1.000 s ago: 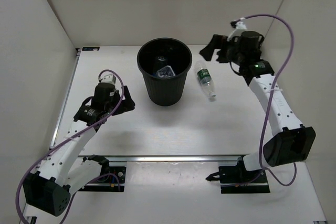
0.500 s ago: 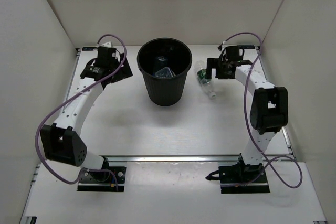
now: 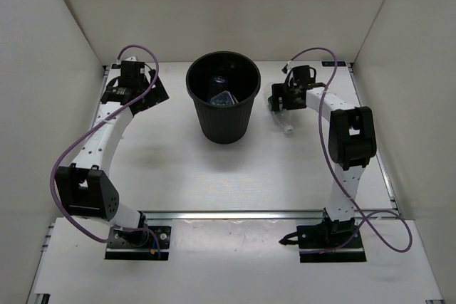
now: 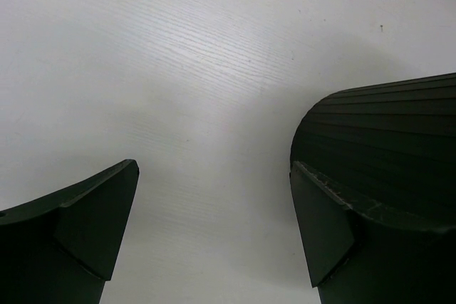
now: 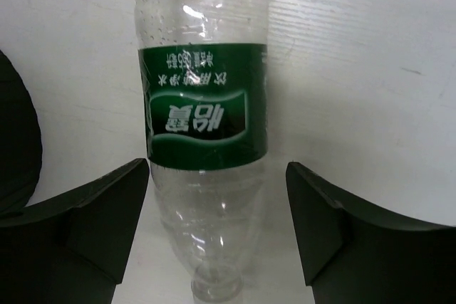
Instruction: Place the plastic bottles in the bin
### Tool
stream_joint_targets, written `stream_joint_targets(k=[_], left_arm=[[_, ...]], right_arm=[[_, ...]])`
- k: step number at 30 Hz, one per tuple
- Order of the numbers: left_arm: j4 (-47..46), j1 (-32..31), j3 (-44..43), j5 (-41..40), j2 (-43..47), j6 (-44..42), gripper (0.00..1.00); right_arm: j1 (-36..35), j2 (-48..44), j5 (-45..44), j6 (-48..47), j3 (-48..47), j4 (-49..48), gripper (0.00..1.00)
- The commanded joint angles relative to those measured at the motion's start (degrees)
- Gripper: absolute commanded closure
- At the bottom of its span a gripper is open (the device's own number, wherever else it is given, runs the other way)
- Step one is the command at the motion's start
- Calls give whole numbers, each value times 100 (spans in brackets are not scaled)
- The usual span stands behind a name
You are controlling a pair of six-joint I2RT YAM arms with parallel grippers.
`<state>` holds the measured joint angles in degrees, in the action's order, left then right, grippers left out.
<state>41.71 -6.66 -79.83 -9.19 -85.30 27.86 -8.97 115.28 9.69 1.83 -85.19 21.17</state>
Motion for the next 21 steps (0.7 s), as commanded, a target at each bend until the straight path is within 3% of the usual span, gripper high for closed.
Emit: stream_joint_targets(k=[1,4,8,13,19,21], left_arm=[[21,112,169,-144,417,-43,1],[178,147,275,-144,531,-87,2],[109,68,661,-66,865,-140,2],[-58,68,1380,163,1576,1,1],[3,-196,2541,234,2612,395,2],[-76,-397,3172,233,2974,720,1]], right_arm=[[-17,169,-29,55,-305,-184,26],[-69,292,50,160,-402,-201,30],[-26,232,234,292,-429,-140,47],[-61,-435,-143,319,-551,10,69],[-149,-1770,-65,424,-929,-209,76],[-271,-2070,260,503,-1261,-324,72]])
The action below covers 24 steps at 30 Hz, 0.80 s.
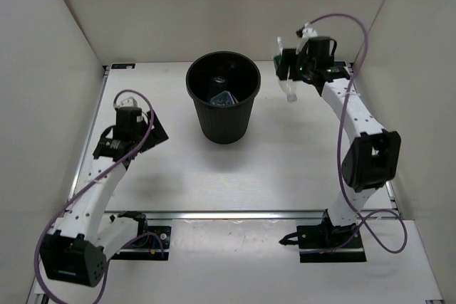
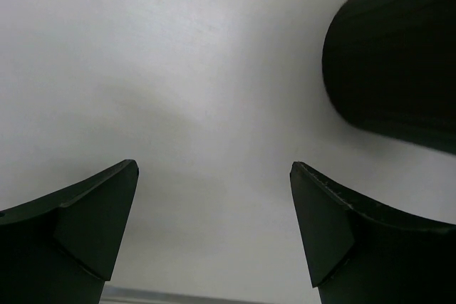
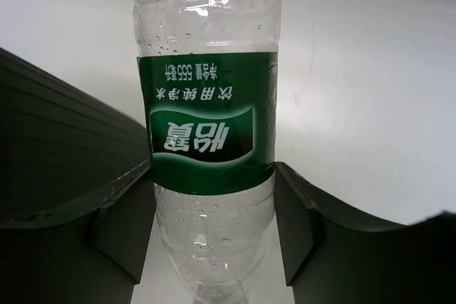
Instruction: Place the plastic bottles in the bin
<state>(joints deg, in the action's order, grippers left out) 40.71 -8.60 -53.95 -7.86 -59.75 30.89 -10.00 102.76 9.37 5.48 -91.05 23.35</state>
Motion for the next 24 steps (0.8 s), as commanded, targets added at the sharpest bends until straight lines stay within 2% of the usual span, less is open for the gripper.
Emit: stream_joint_targets(k=[1,5,8,10,13,15,16,17,18,21,24], left_arm=[[-1,-247,718,179,603,574,1],[147,-405,1246,198,1104,777,1],[384,-581,1168,-197,1237,769,1],[508,-564,1107,-338,1307,681,2],[622,-432,1010,-374,1386,628,1],[649,-441,957,-365,1404,550,1],[675,-476,948,-366,1378,558,1],[658,-502,931,-305,1334,514,1],[701,-520,904,-313,1238,505,1],[719,-581,746,-418,1045,409,1],[658,-485,588,-392,904,365,1]], right_arm=[[-291,-819,503,103,-895,-603,72],[-1186,-548,391,-249,-1791,-631,73],[-1583,-65,652,-276,-2434,-516,78],[-1742,138,961,-135,-2541,-612,80],[-1953,201,954,-170,-2498,-525,64],[-1988,87,909,-91,-2148,-726,49],[-1971,-44,987,14,-2032,-884,45],[-1962,-159,1014,111,-1796,-1007,26],[-1910,-203,1102,164,-1690,-1034,1],[-1813,-458,1199,164,-1671,-982,1],[-1690,-792,911,312,-1522,-729,1]])
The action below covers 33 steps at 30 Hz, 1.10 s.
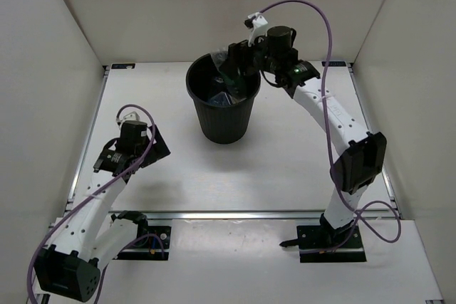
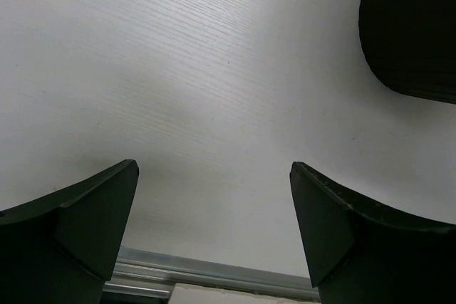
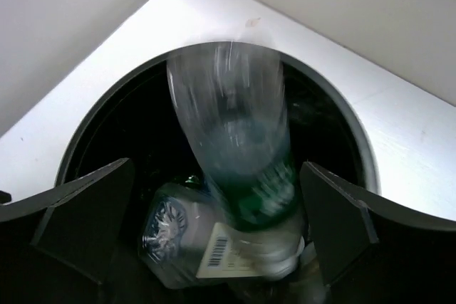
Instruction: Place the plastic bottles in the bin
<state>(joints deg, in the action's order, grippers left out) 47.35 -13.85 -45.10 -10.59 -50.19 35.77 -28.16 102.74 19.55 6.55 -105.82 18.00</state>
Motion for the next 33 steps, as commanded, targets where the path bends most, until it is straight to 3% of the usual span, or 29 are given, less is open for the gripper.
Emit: stream_joint_targets(k=[1,5,7,11,16,21,26,33], left_arm=[[-24,83,-376,-101,-104,-140,1],[151,110,-727,-399,-455,-386,2],[248,128,-973,-549,-684,-509,1],[239,339,-1552,-620,-1210,-799,1],[56,312,-2038,-498,-1677,-843,1],[-16,365,-2204,-277,-1765,-887,2],[-7,330,-2275,-260,-1704,-914,1],[98,321,-2293,-356,-1660,-958,1]], right_arm=[[257,-947,-292,285,0,-78,0],[1372,-1851,266,1267,920,590,1],[2259,-2476,321,1577,2059,661,1],[2771,-3539,-1738,1140,3083,1854,1],[4071,-4182,-1498,779,3979,2866,1],[4074,-4674,-2218,822,4324,3140,1],[4064,-4982,-1701,804,4561,2692,1],[3792,-4851,-1841,901,4587,2814,1]])
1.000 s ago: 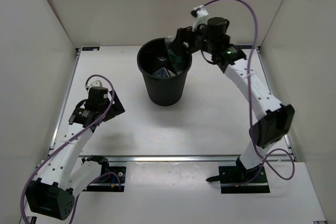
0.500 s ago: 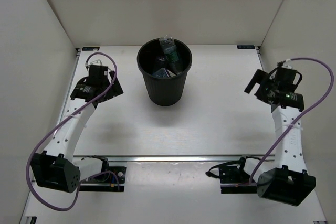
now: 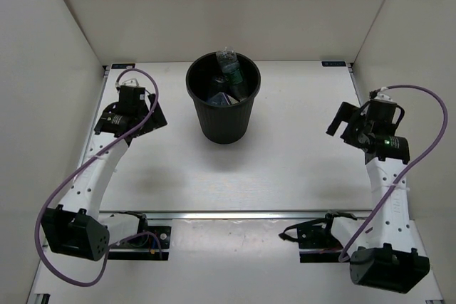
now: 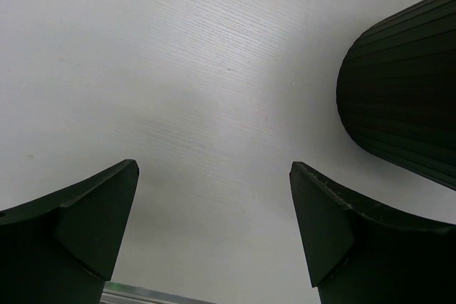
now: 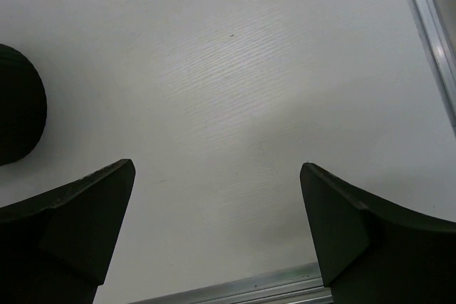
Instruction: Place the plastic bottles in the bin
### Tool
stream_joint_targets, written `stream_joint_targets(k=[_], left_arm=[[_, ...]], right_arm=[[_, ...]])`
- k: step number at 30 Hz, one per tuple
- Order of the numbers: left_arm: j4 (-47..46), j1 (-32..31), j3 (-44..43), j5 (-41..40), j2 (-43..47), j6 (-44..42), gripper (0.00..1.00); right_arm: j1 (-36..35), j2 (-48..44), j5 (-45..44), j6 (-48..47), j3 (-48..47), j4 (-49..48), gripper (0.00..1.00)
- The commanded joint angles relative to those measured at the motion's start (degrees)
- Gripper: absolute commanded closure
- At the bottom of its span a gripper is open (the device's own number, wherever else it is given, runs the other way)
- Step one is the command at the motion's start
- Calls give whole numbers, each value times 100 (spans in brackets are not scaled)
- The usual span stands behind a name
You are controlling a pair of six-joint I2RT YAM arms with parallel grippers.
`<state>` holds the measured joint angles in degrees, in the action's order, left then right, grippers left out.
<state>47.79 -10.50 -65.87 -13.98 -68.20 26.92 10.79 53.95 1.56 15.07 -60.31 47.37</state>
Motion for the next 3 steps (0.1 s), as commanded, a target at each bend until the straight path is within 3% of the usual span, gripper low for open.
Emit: stream_joint_targets(k=[1,3], left_arm=[[38,-5,-234,-17,149,-99,2],[38,-22,-251,9,141,-116,1]], right_arm=[[-86,10,62,57,63,-158,1],[-51,-25,169,49,107,-211,0]])
